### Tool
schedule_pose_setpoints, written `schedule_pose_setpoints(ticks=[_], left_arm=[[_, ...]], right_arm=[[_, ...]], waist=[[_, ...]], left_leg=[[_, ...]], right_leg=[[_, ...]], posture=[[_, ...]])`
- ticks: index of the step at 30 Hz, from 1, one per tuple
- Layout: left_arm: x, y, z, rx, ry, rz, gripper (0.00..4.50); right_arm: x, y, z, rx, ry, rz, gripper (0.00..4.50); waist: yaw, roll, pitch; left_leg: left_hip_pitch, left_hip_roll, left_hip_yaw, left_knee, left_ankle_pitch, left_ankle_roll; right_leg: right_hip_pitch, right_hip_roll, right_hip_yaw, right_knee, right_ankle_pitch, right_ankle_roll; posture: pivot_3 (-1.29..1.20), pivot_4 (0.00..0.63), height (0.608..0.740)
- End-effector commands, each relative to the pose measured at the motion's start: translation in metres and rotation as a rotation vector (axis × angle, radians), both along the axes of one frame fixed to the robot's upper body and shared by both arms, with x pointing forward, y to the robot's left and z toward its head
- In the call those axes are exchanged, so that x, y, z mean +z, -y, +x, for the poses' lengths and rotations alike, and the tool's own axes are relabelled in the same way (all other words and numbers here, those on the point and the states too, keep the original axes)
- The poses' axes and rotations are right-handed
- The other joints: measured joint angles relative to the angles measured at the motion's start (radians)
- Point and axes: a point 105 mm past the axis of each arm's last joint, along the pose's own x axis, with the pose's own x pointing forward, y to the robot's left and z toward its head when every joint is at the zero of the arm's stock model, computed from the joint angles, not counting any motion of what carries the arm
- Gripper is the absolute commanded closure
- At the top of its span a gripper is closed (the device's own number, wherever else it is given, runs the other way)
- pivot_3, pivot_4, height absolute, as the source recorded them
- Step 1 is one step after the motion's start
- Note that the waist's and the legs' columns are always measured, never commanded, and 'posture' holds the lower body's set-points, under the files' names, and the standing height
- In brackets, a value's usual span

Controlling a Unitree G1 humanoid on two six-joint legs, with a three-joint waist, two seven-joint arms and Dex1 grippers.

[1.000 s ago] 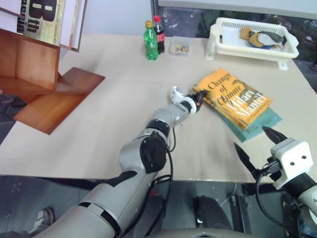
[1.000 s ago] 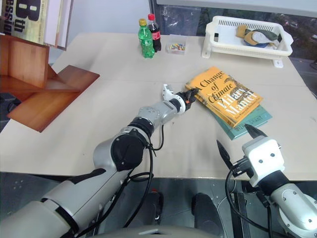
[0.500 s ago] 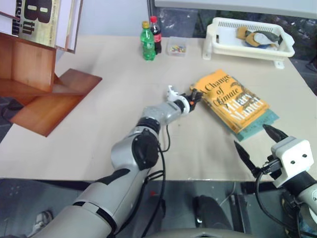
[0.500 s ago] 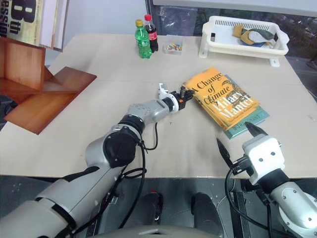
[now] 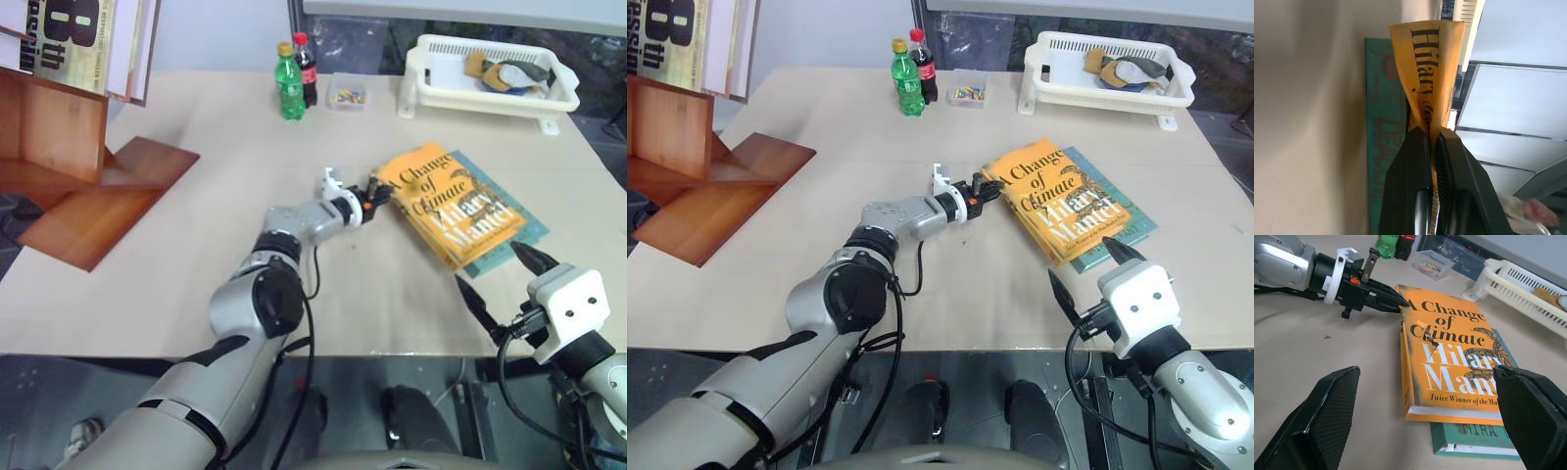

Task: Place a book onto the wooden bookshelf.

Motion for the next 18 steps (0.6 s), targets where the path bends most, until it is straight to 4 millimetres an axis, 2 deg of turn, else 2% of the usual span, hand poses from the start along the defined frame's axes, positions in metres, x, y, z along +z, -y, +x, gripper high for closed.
schedule_pose_setpoints(ticks=[1,3,4,6,7,8,14,15,16,18], left_arm=[[-0.002,0.013,-0.003,-0.025,0.026,0.027,2.85],[-0.003,0.017,-0.005,-0.029,0.016,0.021,2.35],[-0.004,0.019,-0.005,-0.029,0.013,0.021,1.68],[-0.004,0.022,-0.005,-0.025,0.009,0.014,0.92],[-0.004,0.023,-0.005,-0.022,0.009,0.011,0.28],[-0.004,0.025,-0.005,-0.018,0.009,0.01,0.04],[-0.005,0.029,-0.002,0.018,0.005,-0.004,0.04],[-0.006,0.029,-0.002,0.028,0.002,-0.005,0.44],[-0.006,0.029,-0.001,0.035,0.0,-0.006,0.59],[-0.007,0.029,-0.001,0.045,-0.004,-0.013,1.41]], right_arm=[[0.009,-0.007,-0.003,0.031,0.038,0.004,0.0],[0.009,-0.007,-0.002,0.03,0.038,0.004,0.0],[0.009,-0.007,-0.002,0.029,0.038,0.004,0.0],[0.009,-0.007,-0.002,0.027,0.039,0.006,0.0],[0.009,-0.007,-0.002,0.026,0.039,0.007,0.0],[0.009,-0.007,-0.002,0.026,0.039,0.007,0.0],[0.008,-0.007,-0.003,0.023,0.041,0.01,0.0],[0.008,-0.006,-0.004,0.022,0.041,0.01,0.0],[0.008,-0.006,-0.004,0.021,0.041,0.01,0.0],[0.008,-0.006,-0.004,0.019,0.042,0.011,0.0]], waist=[[0.001,0.0,0.0],[0.003,0.0,0.0],[0.003,0.0,0.0],[0.002,0.0,0.0],[0.002,0.0,0.0],[0.002,0.0,0.0],[0.002,0.0,0.0],[0.002,0.0,0.0],[0.002,0.0,0.0],[0.002,0.0,0.0]], left_leg=[[0.0,0.0,0.0,0.0,0.0,0.0],[0.0,0.0,0.0,0.0,0.0,0.0],[0.0,0.0,0.0,0.0,0.0,0.0],[0.0,0.0,0.0,0.0,0.0,0.0],[0.0,0.0,0.0,0.0,0.0,0.0],[0.0,0.0,0.0,0.0,0.0,0.0],[0.0,0.0,0.0,0.0,0.0,0.0],[0.0,0.0,0.0,0.0,0.0,0.0],[0.0,0.0,0.0,0.0,0.0,0.0],[0.0,0.0,0.0,0.0,0.0,0.0]], right_leg=[[0.0,0.0,0.0,0.0,0.0,0.0],[0.0,0.0,0.0,0.0,0.0,0.0],[0.0,0.0,0.0,0.0,0.0,0.0],[0.0,0.0,0.0,0.0,0.0,0.0],[0.0,0.0,0.0,0.0,0.0,0.0],[0.0,0.0,0.0,0.0,0.0,0.0],[0.0,0.0,0.0,0.0,0.0,0.0],[0.0,0.0,0.0,0.0,0.0,0.0],[0.0,0.0,0.0,0.0,0.0,0.0],[0.0,0.0,0.0,0.0,0.0,0.0]], posture=[[0.0,0.15,0.74],[0.0,0.15,0.74],[0.0,0.15,0.74],[0.0,0.15,0.74],[0.0,0.15,0.74],[0.0,0.15,0.74],[0.0,0.15,0.74],[0.0,0.15,0.74],[0.0,0.15,0.74],[0.0,0.15,0.74]])
